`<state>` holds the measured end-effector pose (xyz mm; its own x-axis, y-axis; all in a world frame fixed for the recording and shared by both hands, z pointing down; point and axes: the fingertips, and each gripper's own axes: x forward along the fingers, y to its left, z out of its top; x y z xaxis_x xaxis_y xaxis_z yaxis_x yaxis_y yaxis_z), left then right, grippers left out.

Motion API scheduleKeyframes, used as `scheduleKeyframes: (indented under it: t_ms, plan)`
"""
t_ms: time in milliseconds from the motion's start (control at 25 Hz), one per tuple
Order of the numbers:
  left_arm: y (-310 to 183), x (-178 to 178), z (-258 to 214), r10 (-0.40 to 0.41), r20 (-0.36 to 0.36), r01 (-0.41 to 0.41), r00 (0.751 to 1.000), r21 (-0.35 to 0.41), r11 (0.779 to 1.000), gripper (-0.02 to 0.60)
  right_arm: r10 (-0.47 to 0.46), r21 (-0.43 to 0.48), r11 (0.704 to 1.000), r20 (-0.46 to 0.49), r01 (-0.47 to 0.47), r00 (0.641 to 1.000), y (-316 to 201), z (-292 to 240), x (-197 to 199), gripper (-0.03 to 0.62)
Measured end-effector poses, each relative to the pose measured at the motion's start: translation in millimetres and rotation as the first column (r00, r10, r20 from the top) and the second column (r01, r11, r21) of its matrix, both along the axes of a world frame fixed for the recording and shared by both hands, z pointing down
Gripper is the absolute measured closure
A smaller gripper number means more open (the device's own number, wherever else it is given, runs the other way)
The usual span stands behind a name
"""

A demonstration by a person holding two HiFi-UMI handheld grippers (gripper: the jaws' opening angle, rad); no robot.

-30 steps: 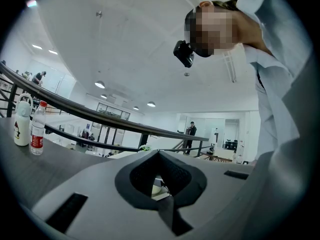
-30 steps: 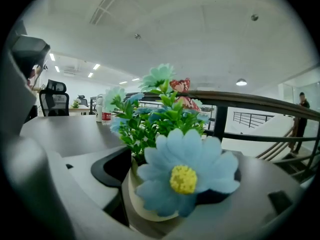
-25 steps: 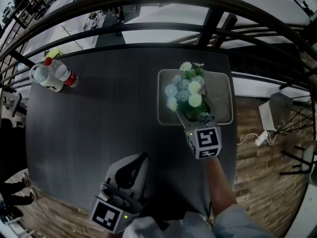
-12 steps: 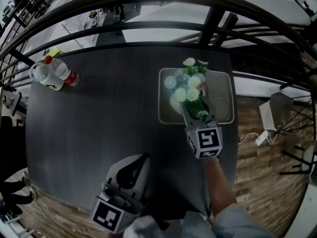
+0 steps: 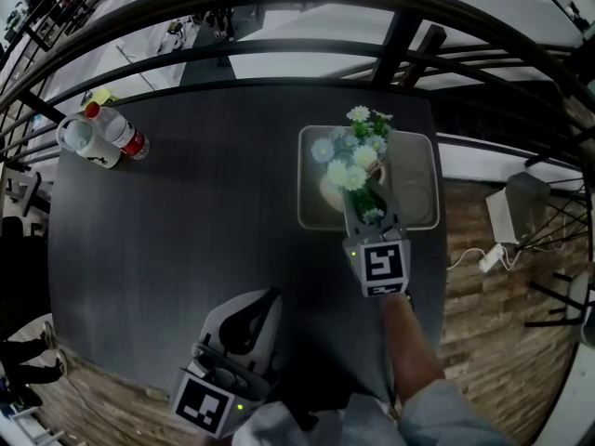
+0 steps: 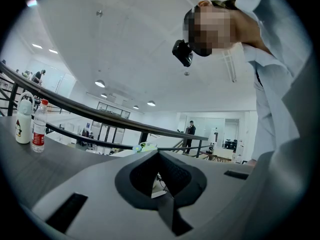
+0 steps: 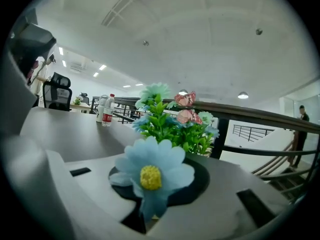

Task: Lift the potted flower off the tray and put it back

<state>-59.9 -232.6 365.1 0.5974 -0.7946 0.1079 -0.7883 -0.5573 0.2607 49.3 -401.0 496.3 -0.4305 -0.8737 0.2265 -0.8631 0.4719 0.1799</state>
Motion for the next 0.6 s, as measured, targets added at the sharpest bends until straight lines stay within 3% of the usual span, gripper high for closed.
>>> scheduleKeyframes:
  t_ms: [600]
  plan:
    - [13,0,-4,-0.008,0.001,0.008,1.0,0.009,1.0,0.583,0.0,0.043,0.999,-0.05,0.002,0.999,21,-9,7,0.533]
